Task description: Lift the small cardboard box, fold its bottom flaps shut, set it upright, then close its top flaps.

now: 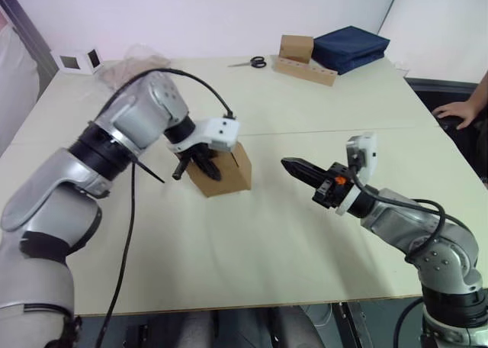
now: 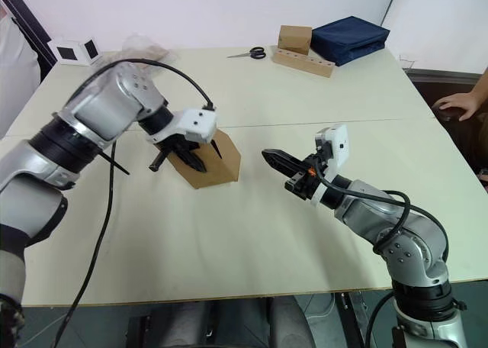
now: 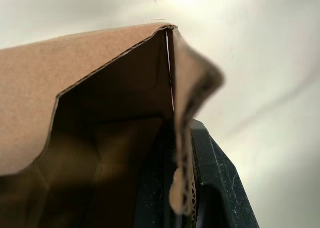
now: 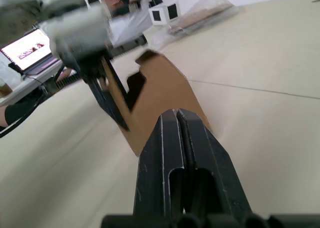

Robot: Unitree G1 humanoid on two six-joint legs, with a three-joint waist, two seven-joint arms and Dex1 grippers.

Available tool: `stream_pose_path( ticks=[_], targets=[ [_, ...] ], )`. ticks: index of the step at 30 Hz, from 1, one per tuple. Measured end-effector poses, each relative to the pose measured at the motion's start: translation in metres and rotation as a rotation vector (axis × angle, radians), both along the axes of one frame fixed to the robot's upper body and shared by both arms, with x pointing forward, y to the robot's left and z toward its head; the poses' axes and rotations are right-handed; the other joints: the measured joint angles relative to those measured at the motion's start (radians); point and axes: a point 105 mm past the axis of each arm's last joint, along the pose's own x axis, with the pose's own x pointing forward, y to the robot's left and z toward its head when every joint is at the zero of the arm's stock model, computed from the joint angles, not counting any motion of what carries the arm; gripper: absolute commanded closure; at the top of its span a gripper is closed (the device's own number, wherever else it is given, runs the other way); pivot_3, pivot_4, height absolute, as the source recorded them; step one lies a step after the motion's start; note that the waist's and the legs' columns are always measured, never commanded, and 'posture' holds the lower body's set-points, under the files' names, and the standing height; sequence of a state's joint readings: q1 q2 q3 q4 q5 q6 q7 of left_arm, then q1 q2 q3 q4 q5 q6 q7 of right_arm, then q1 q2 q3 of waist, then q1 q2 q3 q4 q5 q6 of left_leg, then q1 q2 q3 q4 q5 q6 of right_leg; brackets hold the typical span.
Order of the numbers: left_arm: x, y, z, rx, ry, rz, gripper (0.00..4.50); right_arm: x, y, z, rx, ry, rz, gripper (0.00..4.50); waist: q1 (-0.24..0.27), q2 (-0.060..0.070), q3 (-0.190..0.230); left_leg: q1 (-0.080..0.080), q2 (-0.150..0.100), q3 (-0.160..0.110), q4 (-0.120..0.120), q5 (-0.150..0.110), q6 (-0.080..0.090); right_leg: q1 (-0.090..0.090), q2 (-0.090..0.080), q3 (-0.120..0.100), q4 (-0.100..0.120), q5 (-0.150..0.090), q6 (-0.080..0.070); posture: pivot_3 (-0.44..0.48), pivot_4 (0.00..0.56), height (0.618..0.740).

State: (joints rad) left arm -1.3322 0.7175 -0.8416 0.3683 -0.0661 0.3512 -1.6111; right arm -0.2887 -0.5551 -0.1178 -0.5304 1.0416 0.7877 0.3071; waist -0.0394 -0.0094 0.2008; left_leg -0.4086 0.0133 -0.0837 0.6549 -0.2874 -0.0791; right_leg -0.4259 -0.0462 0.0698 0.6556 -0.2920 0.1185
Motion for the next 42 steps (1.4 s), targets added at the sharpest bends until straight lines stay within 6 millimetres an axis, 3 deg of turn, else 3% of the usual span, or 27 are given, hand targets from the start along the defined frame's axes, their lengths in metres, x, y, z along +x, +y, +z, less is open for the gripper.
stream_pose_path(
  ticks=[2,5,11,15,22,28,34,39,42],
  targets=[
    [0.001,-0.002,-0.002,0.016,-0.013,-0.021,4.5,-0.001,0.001,0.0,0.004,-0.003,-0.001,4.49,-0.001,0.0,0.0,0.0,0.0,0.0,0.001,-0.002,0.004,0.0,0.0,0.0,0.002,0.0,0.0,0.0,0.15,0.74],
    [0.003,-0.009,-0.002,0.033,-0.028,-0.039,3.76,-0.002,0.002,0.001,0.001,-0.008,0.001,4.5,-0.001,0.0,0.0,0.0,0.0,-0.001,0.006,-0.002,0.004,0.0,0.001,0.0,0.006,0.0,0.0,0.0,0.15,0.74],
    [-0.002,-0.017,0.001,0.028,-0.021,-0.046,1.54,-0.002,0.001,0.0,-0.002,-0.007,-0.005,4.5,-0.005,0.0,0.0,0.0,0.0,-0.001,0.01,-0.001,0.007,0.0,0.001,0.0,0.012,0.0,0.0,0.0,0.15,0.74],
    [-0.007,-0.03,0.028,0.003,-0.054,-0.046,0.14,-0.002,0.001,0.0,-0.007,-0.003,-0.003,4.5,-0.004,0.0,0.0,0.0,0.0,-0.001,0.01,-0.001,0.007,0.0,0.001,0.0,0.011,0.0,0.0,0.0,0.15,0.74],
    [-0.017,-0.04,0.06,-0.076,-0.027,0.001,0.04,-0.001,0.004,0.008,-0.01,-0.034,0.018,4.5,-0.006,0.0,0.0,0.001,0.0,-0.001,0.01,-0.001,0.007,0.0,0.001,0.0,0.013,0.0,0.0,0.0,0.15,0.74],
    [-0.017,-0.031,0.106,-0.333,-0.021,0.071,0.04,0.011,0.008,0.013,-0.024,-0.059,0.022,4.5,-0.008,0.001,0.0,0.001,0.0,-0.001,0.01,-0.001,0.007,0.0,0.001,0.0,0.013,0.0,0.0,0.0,0.15,0.74],
    [-0.002,-0.003,0.105,-0.696,0.071,0.256,0.04,0.019,0.009,0.014,-0.048,-0.09,0.002,4.5,-0.007,0.001,0.0,0.001,0.0,-0.002,0.011,-0.001,0.006,-0.001,0.001,0.0,0.014,0.0,0.0,0.0,0.15,0.74],
    [0.004,0.026,0.113,-0.982,0.016,0.38,0.04,0.025,0.005,0.005,-0.119,-0.121,-0.041,4.5,-0.006,0.0,0.0,0.0,0.0,-0.001,0.012,0.0,0.006,-0.001,0.0,0.0,0.014,0.0,0.0,0.0,0.15,0.74],
    [0.006,0.039,0.097,-1.088,-0.035,0.485,0.04,0.028,0.003,0.002,-0.127,-0.122,-0.068,4.5,-0.005,0.001,-0.001,0.001,0.0,-0.001,0.012,0.002,0.002,0.0,0.0,0.0,0.016,0.0,0.0,0.0,0.15,0.74]
  ],
)
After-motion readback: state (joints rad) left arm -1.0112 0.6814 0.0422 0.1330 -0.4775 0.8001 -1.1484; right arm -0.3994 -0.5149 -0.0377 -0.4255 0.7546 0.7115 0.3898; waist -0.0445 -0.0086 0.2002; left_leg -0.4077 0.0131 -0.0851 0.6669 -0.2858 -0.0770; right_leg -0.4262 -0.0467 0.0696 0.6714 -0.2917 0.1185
